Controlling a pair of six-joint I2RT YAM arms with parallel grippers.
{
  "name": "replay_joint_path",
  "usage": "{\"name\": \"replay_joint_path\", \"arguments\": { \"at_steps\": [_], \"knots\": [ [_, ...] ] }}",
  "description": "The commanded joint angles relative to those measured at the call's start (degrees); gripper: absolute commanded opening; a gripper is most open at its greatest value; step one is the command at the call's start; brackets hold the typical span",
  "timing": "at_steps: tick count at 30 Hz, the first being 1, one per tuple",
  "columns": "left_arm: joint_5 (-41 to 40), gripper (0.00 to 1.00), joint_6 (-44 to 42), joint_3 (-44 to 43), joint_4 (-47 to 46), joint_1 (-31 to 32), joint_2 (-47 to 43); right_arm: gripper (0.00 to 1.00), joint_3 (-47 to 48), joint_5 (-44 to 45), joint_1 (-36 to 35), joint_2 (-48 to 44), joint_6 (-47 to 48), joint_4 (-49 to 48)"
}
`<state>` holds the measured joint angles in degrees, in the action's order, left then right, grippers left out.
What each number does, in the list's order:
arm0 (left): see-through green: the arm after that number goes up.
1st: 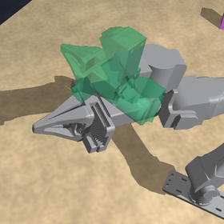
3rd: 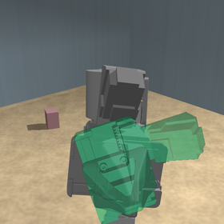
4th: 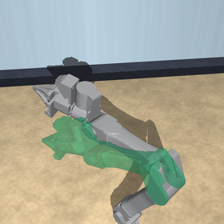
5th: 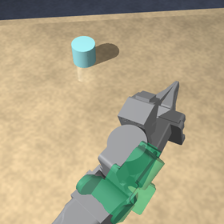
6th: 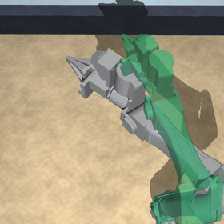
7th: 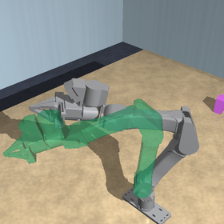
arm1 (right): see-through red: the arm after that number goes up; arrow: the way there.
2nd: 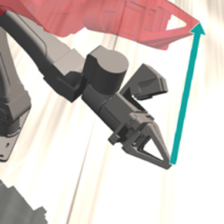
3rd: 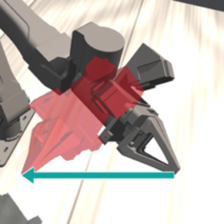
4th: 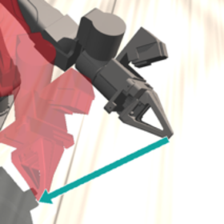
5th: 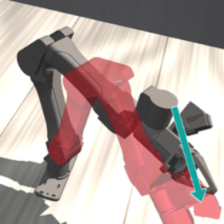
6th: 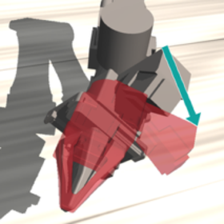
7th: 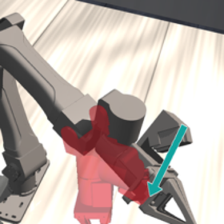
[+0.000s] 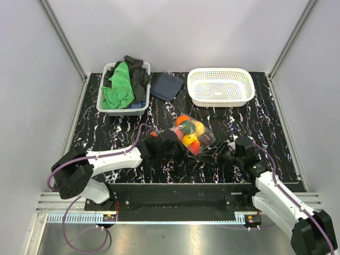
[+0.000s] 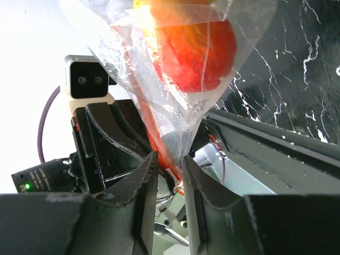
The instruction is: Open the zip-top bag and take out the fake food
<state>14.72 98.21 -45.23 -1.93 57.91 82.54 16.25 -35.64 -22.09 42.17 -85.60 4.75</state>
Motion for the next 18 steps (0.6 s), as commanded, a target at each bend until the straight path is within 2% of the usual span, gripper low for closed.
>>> {"name": "replay_joint_path", "arguments": {
  "at_steps": [1, 5, 8, 9, 10, 11, 18],
  "knots": [
    [-1.7, 0.0, 0.8, 0.0, -3.4, 0.5, -1.3, 0.32, 0.0, -1.2, -0.5, 0.8, -3.2, 0.2],
    [-2.1, 0.0, 1.1, 0.2, -3.4, 0.9, -1.6, 0.3, 0.2, -1.0, -0.5, 2.3, -3.4, -1.1],
    [-2.4, 0.0, 1.5, 0.7, -3.9, 1.1, -1.7, 0.19, -0.3, -0.8, -0.5, 3.4, -4.3, -2.4],
    [-2.6, 0.0, 1.5, 0.8, -3.9, 1.2, -1.8, 0.13, -0.4, -0.7, -0.5, 3.6, -4.8, -3.6],
    [-2.8, 0.0, 1.6, 0.8, -3.9, 1.2, -1.9, 0.03, -0.6, -0.8, -0.5, 4.0, -5.4, -4.1],
    [-2.9, 0.0, 1.5, 0.8, -4.0, 1.2, -1.9, 0.0, -0.8, -0.8, -0.5, 4.1, -6.0, -4.1],
    [-6.0, 0.0, 2.1, 2.2, -4.0, 1.3, -3.3, 0.0, -2.0, -0.5, -0.6, 1.0, -8.0, -2.8]
  ]
}}
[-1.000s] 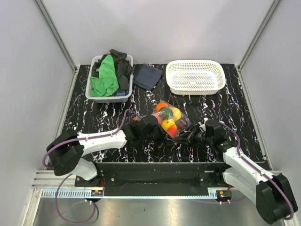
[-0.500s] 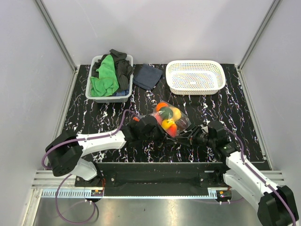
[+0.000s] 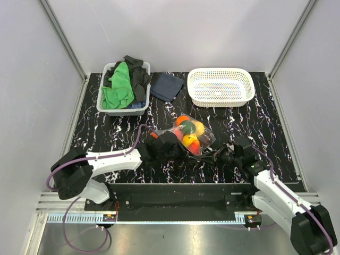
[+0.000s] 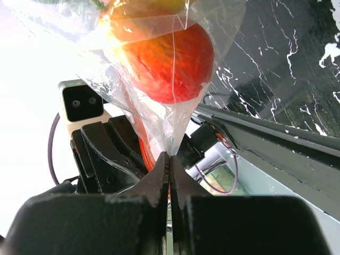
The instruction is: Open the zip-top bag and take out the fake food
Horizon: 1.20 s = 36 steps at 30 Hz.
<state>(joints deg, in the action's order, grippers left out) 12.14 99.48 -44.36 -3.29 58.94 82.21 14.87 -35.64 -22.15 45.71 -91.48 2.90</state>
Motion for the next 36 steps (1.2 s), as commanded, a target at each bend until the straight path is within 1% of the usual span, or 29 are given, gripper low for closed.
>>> {"name": "replay_joint_path", "arguments": {
  "at_steps": [1, 5, 7, 11, 13, 17, 18, 19, 21, 22, 23, 25, 26, 27, 28, 29, 30, 32, 33, 35, 36],
  "knots": [
    [-5.0, 0.0, 1.2, 1.9, -2.6, 0.3, -3.3, 0.0, -0.9, -0.4, -0.5, -3.2, -2.2, -0.3],
    [-7.8, 0.0, 3.2, 5.1, -4.1, 0.3, -5.2, 0.0, -4.7, -0.6, -0.4, -6.3, -4.9, -0.4],
    [-8.0, 0.0, 4.0, 6.5, -5.1, 0.3, -5.0, 0.0, -5.1, -0.6, -0.4, -8.3, -5.4, -0.9],
    [-8.7, 0.0, 4.8, 7.4, -7.4, 0.1, -4.0, 0.0, -5.3, -1.7, -0.5, -9.0, -5.7, -0.8],
    [-8.7, 0.0, 4.4, 7.8, -7.7, -0.2, -3.4, 0.0, -4.9, -1.8, -0.4, -9.7, -5.2, 0.7],
    [-9.2, 0.0, 3.4, 11.6, -8.0, -3.6, -6.3, 0.0, -4.9, -0.8, -0.4, -12.7, -5.8, 3.4],
    [-9.3, 0.0, 1.7, 12.1, -6.9, -4.3, -7.7, 0.0, -5.2, -0.8, -0.4, -13.8, -5.9, 4.1],
    [-9.6, 0.0, 0.5, 12.5, -3.4, -5.2, -10.2, 0.0, -5.5, -0.8, -0.4, -14.3, -6.1, 4.6],
    [-9.5, 0.0, -2.1, 13.9, -0.2, -8.5, -13.5, 0.0, -5.3, -0.8, -0.4, -15.2, -5.6, 5.6],
    [-9.8, 0.0, -4.9, 14.6, 1.4, -9.8, -14.9, 0.0, -5.2, -0.9, -0.4, -15.2, -5.4, 6.1],
    [-9.9, 0.0, -6.4, 14.9, 5.1, -12.7, -18.3, 0.0, -4.9, -1.1, -0.4, -15.2, -4.9, 6.3],
    [-10.5, 0.0, -10.6, 16.1, 8.7, -15.7, -21.6, 0.0, -4.8, -1.3, -0.4, -14.7, -4.3, 6.9],
    [-10.3, 0.0, -11.9, 16.7, 9.2, -18.8, -24.0, 0.0, -4.2, -1.4, -0.4, -14.4, -3.8, 7.0],
    [-10.0, 0.0, -14.8, 17.3, 9.8, -20.5, -25.2, 0.0, -3.9, -1.4, -0.4, -13.6, -3.3, 7.2],
    [-9.6, 0.0, -16.4, 17.2, 11.2, -22.1, -25.9, 0.0, -3.5, -1.5, -0.4, -13.1, -2.9, 7.4],
    [-9.7, 0.0, -18.3, 17.1, 11.9, -25.3, -26.5, 0.0, -2.7, -1.5, -0.4, -12.8, -2.3, 7.5],
    [-9.8, 0.0, -22.7, 16.9, 12.1, -27.0, -27.4, 0.0, -2.3, -1.5, -0.3, -11.9, -1.9, 7.8],
    [-9.4, 0.0, -27.0, 16.1, 13.3, -31.1, -27.7, 0.0, -1.4, -1.5, -0.4, -11.3, -1.2, 8.4],
    [-9.5, 0.0, -31.4, 15.3, 14.0, -32.2, -27.2, 0.0, -1.2, -1.5, -0.4, -11.1, -1.0, 8.7],
    [-9.1, 0.0, -35.2, 11.6, 16.6, -34.3, -25.9, 0.0, -0.4, -1.4, -0.4, -11.1, 0.0, 10.4],
    [-6.9, 0.0, -37.8, 10.3, 16.6, -34.7, -24.4, 0.0, -0.3, -1.4, -0.4, -11.3, 0.2, 10.6]
  ]
}}
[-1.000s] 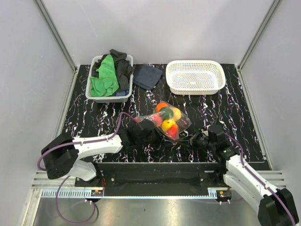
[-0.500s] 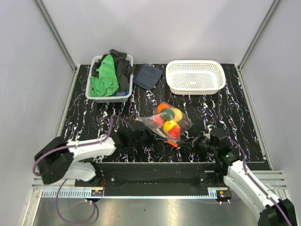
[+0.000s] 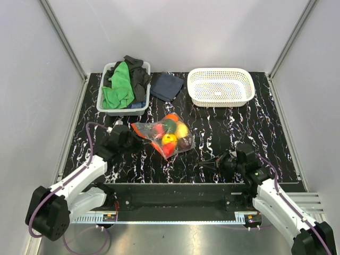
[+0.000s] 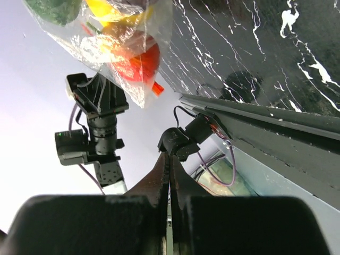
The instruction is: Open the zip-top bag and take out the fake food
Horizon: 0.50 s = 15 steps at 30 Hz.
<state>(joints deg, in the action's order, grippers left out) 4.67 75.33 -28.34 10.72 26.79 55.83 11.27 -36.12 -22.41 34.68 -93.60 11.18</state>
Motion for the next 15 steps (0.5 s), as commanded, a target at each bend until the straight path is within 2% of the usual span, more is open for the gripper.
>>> {"name": "replay_joint_path", "arguments": {
  "at_steps": [1, 3, 4, 5, 7, 8, 10, 11, 12, 15],
  "knots": [
    [1.9, 0.0, -14.6, -8.1, 2.8, -2.6, 2.5, 0.0, 3.6, -0.8, -0.2, 0.0, 3.9, 2.3],
    [5.2, 0.0, -14.4, -10.1, 2.9, -2.0, 3.1, 0.0, 5.6, -1.8, -0.2, 4.1, 7.0, 2.0],
    [6.0, 0.0, -12.9, -10.5, 2.9, -1.6, 3.0, 0.0, 7.1, -3.4, -0.2, 6.4, 13.4, 2.3],
    [6.8, 0.0, -11.0, -10.3, 2.6, -0.3, 2.5, 0.05, 11.7, -4.0, -0.3, 9.1, 17.4, 5.7],
    [8.3, 0.0, -4.9, -9.5, 0.5, 1.8, 0.9, 0.22, 16.2, -5.4, -0.8, 15.2, 24.6, 7.9],
    [8.1, 0.0, -2.9, -8.7, 0.1, 4.3, 0.5, 0.39, 19.5, -6.3, -0.9, 16.7, 25.7, 7.8],
    [8.3, 0.0, 3.3, -7.6, -1.5, 6.7, -0.2, 0.5, 24.8, -7.8, -2.2, 20.8, 29.3, 7.9],
    [8.3, 0.0, 5.4, -6.2, -2.3, 9.0, -0.7, 0.6, 26.9, -7.4, -2.8, 21.9, 31.0, 9.7],
    [8.1, 0.0, 9.0, -5.9, -2.9, 10.1, -1.0, 0.62, 29.0, -6.9, -3.8, 23.8, 32.9, 10.9],
    [7.8, 0.0, 11.3, -7.4, -4.4, 13.3, -0.5, 0.71, 37.1, -4.4, -8.0, 28.2, 43.4, 15.8]
  ]
}}
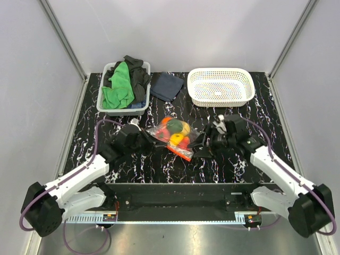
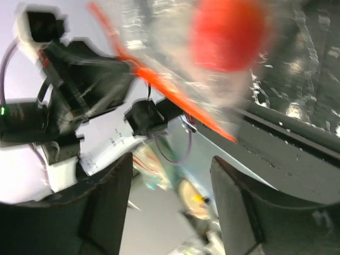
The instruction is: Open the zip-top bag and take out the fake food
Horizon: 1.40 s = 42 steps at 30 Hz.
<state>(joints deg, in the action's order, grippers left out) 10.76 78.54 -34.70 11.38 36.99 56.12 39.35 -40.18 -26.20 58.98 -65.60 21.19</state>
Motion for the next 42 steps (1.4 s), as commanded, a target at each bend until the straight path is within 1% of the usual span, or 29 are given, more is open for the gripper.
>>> {"name": "replay_joint_path", "arguments": {
  "at_steps": [1, 2, 3, 4, 6, 7, 8, 10, 12, 14, 18, 21, 22, 26, 29, 32, 33, 34, 36, 37, 38, 40, 41, 42],
  "knots": [
    [1.9, 0.0, 8.0, -2.1, -4.8, 3.8, -0.2, 0.72, 13.1, 2.3, -7.3, 5.1, 21.1, 7.5],
    [2.2, 0.0, 7.8, -3.3, -4.3, 4.0, 0.5, 0.73, 15.4, 4.3, -8.8, 6.3, 23.8, 12.2],
    [2.3, 0.0, 7.0, -4.5, -3.4, 4.3, 1.7, 0.75, 17.4, 6.6, -10.4, 8.4, 26.6, 14.2],
    [2.3, 0.0, 6.5, -7.4, -1.3, 4.7, 2.5, 0.75, 20.9, 11.2, -12.3, 9.4, 31.0, 16.1],
    [2.7, 0.0, 5.4, -9.8, 0.4, 4.8, 4.3, 0.76, 23.9, 15.9, -16.4, 12.1, 35.3, 20.5],
    [2.8, 0.0, 5.1, -11.6, 1.9, 4.8, 4.9, 0.77, 26.5, 21.7, -17.5, 12.7, 39.2, 21.6],
    [2.8, 0.0, 5.0, -12.6, 2.9, 4.8, 5.1, 0.77, 27.8, 24.2, -19.2, 13.3, 41.1, 23.6],
    [2.7, 0.0, 4.8, -14.2, 4.6, 4.8, 5.8, 0.77, 30.5, 29.6, -20.0, 14.8, 46.2, 24.8],
    [2.9, 0.0, 6.0, -14.4, 5.1, 4.9, 5.9, 0.78, 31.7, 31.5, -20.6, 15.7, 49.5, 25.5],
    [3.1, 0.0, 7.0, -14.5, 5.1, 4.8, 6.2, 0.79, 33.5, 35.7, -21.3, 16.2, 53.6, 26.4],
    [3.3, 0.0, 8.2, -14.6, 5.5, 4.8, 7.0, 0.79, 36.2, 38.2, -23.1, 15.5, 59.3, 25.7],
    [3.7, 0.0, 9.3, -15.2, 5.4, 4.8, 7.8, 0.78, 36.1, 36.7, -23.3, 14.4, 63.0, 23.2],
    [4.0, 0.0, 9.2, -15.7, 5.4, 4.8, 8.0, 0.77, 35.4, 34.1, -23.4, 14.3, 63.8, 22.2],
    [4.9, 0.0, 9.3, -17.2, 5.4, 4.8, 9.0, 0.75, 33.8, 31.2, -23.5, 16.2, 64.9, 20.1],
    [6.0, 0.0, 10.4, -18.1, 5.5, 4.4, 9.5, 0.72, 31.4, 32.2, -23.6, 16.3, 64.2, 17.1],
    [7.4, 0.0, 10.8, -18.7, 5.5, 4.4, 9.7, 0.65, 29.0, 34.1, -23.6, 15.0, 62.7, 13.3],
    [7.6, 0.0, 10.8, -18.8, 5.8, 4.5, 9.6, 0.61, 28.0, 34.6, -23.6, 14.6, 62.2, 12.3],
    [7.6, 0.0, 11.2, -18.6, 6.0, 4.4, 9.5, 0.54, 27.5, 34.6, -23.7, 14.4, 62.0, 10.6],
    [7.4, 0.0, 13.1, -18.1, 6.0, 4.3, 9.1, 0.47, 26.9, 34.8, -23.6, 14.2, 61.2, 9.8],
    [7.6, 0.0, 14.0, -17.9, 6.0, 3.9, 8.9, 0.38, 26.8, 35.1, -23.7, 14.2, 61.0, 9.4],
    [8.2, 0.0, 15.8, -17.4, 5.9, 3.5, 9.0, 0.34, 26.6, 35.3, -23.7, 14.6, 60.8, 9.0],
    [8.9, 0.0, 16.7, -17.7, 5.8, 2.8, 9.5, 0.25, 26.4, 35.4, -23.7, 15.0, 60.3, 8.7],
    [9.6, 0.0, 16.6, -18.6, 5.8, 2.6, 9.9, 0.06, 26.3, 36.1, -23.8, 15.5, 59.9, 8.6],
    [9.7, 0.0, 16.0, -18.9, 6.0, 1.9, 10.1, 0.0, 26.2, 37.9, -23.8, 15.4, 59.1, 8.7]
  ]
}}
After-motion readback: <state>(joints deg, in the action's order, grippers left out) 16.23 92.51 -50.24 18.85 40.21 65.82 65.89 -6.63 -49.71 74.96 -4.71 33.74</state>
